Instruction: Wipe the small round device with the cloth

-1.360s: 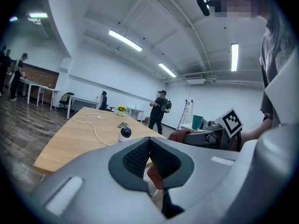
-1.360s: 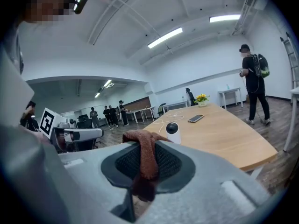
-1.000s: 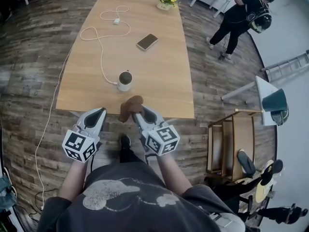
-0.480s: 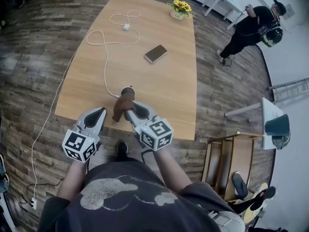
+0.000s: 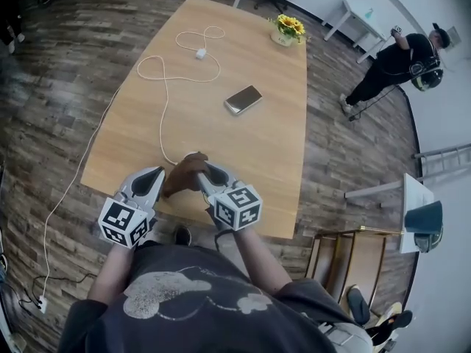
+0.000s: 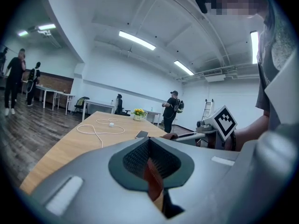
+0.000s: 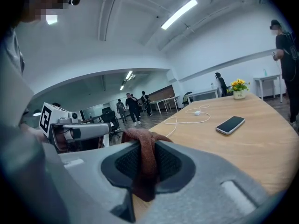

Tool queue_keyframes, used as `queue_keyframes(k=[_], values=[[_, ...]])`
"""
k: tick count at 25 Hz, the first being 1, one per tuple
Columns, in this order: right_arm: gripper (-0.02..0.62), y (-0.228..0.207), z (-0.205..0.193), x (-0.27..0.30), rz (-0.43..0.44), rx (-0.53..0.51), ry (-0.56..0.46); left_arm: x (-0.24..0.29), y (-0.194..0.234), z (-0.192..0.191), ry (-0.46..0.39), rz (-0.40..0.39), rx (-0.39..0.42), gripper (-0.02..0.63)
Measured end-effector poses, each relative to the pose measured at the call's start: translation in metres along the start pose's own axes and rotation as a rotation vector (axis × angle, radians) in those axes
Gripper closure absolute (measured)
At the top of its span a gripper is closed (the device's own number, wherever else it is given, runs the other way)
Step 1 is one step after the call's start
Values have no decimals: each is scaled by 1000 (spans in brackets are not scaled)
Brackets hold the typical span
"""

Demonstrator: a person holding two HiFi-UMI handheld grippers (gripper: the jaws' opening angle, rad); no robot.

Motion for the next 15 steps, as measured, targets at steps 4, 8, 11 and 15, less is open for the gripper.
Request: queue_keyframes(k=[4, 8, 11, 15], values=[[542, -19, -9, -6, -44, 40, 11, 13, -1, 3, 4, -27, 8, 589], [541, -38, -17, -17, -116, 72, 12, 21, 3, 1, 22, -56, -2, 589], [541, -52, -22, -28, -190, 100, 11, 26, 8, 0, 29, -80, -12, 589], [541, -65, -23, -44, -273, 122, 2, 33, 12, 5, 40, -120, -11, 589]])
Point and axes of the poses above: the fingertips, and each gripper's own axes: x forward along the fingers, y to its left, z out of its top, the point moved 6 cm from there along -x, backward along the fingers, and after that the axes turned 10 degrees about -z, right-handed, at the moved point
